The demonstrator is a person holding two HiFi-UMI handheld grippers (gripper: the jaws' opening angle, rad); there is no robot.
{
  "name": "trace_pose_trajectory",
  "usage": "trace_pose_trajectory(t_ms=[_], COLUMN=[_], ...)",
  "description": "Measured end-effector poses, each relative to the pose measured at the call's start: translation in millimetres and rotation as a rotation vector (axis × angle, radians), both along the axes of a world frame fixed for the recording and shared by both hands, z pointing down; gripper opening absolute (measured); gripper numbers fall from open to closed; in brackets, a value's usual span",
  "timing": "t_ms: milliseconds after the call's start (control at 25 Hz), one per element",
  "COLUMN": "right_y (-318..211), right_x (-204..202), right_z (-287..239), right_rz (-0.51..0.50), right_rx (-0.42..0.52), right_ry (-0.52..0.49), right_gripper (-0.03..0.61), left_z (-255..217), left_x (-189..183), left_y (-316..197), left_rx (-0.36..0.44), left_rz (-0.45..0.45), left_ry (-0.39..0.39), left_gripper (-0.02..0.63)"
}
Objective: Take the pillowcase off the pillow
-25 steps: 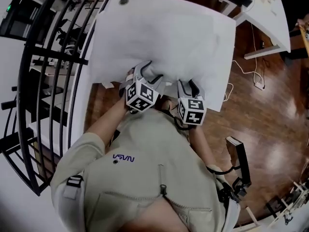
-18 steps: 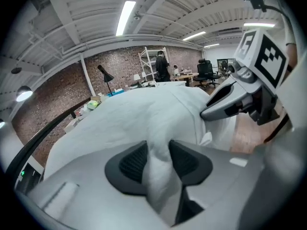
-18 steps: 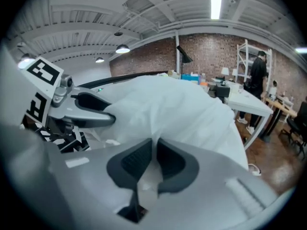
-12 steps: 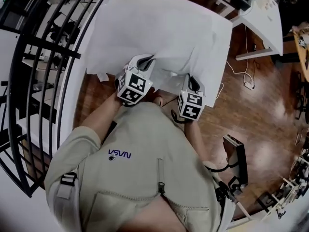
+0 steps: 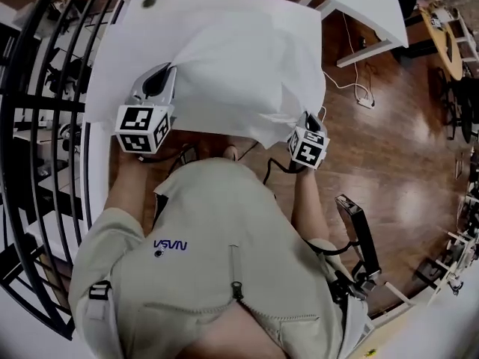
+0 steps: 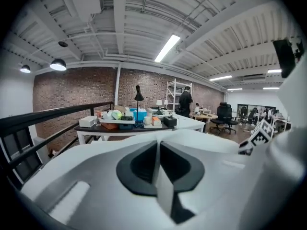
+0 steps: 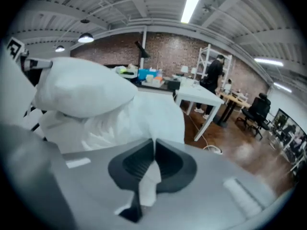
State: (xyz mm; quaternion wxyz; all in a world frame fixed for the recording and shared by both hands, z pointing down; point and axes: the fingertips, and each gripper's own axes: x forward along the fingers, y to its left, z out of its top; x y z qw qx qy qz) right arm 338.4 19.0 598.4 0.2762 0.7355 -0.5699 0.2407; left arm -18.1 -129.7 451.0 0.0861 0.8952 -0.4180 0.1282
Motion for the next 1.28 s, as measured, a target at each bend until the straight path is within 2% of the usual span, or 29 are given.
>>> trace_pose_trajectory(t_ms=[120, 160, 240, 320, 440, 600, 720, 840, 960, 1080, 1200, 1280], right_y=[10, 12, 14, 15, 15, 18, 14, 4, -10, -26, -43, -58], right_x=[-34, -45, -56, -55, -44, -34, -37, -40, -41, -44, -53, -63], right_z=[65, 79, 87, 80, 45, -17, -61, -102, -126, -137, -135, -130], right_rz=[-0.134, -0.161, -0.167, -0.157, -0.141, -0.067, -0.051, -0.077, -0.114, -0.155, -0.217, -0.274], right_rx=[-0.174, -0.203, -0.200, -0.167, -0.056, 0.134, 0.265, 0.369, 0.404, 0.410, 0.378, 0.340], right_ry=[-0.062, -0.074, -0.083, -0.114, -0.144, -0.139, -0.120, -0.111, -0.117, -0.105, -0.095, -0.088], right_gripper=[0.010, 0.011, 0.011, 0.026, 0.100, 0.100, 0.085, 0.072, 0.072, 0.075, 0.093, 0.132], left_z=[-5, -4, -2, -4, -16, -36, -45, -38, 1, 36, 36, 23], left_x=[-2, 0, 4, 8, 16, 35, 53, 76, 90, 84, 66, 40], left_y=[5, 8, 13, 17, 17, 16, 22, 42, 73, 105, 122, 112], left_rx=[-0.006, -0.012, -0.022, -0.019, 0.010, 0.064, 0.100, 0.074, -0.036, -0.140, -0.149, -0.112], left_rz=[0.019, 0.028, 0.050, 0.069, 0.099, 0.168, 0.233, 0.343, 0.442, 0.464, 0.425, 0.328], left_ry=[0.053, 0.066, 0.087, 0.115, 0.156, 0.168, 0.169, 0.151, 0.085, 0.056, 0.068, 0.072], left_gripper=[0.014, 0.014, 0.014, 0.014, 0.014, 0.014, 0.014, 0.014, 0.015, 0.035, 0.038, 0.056])
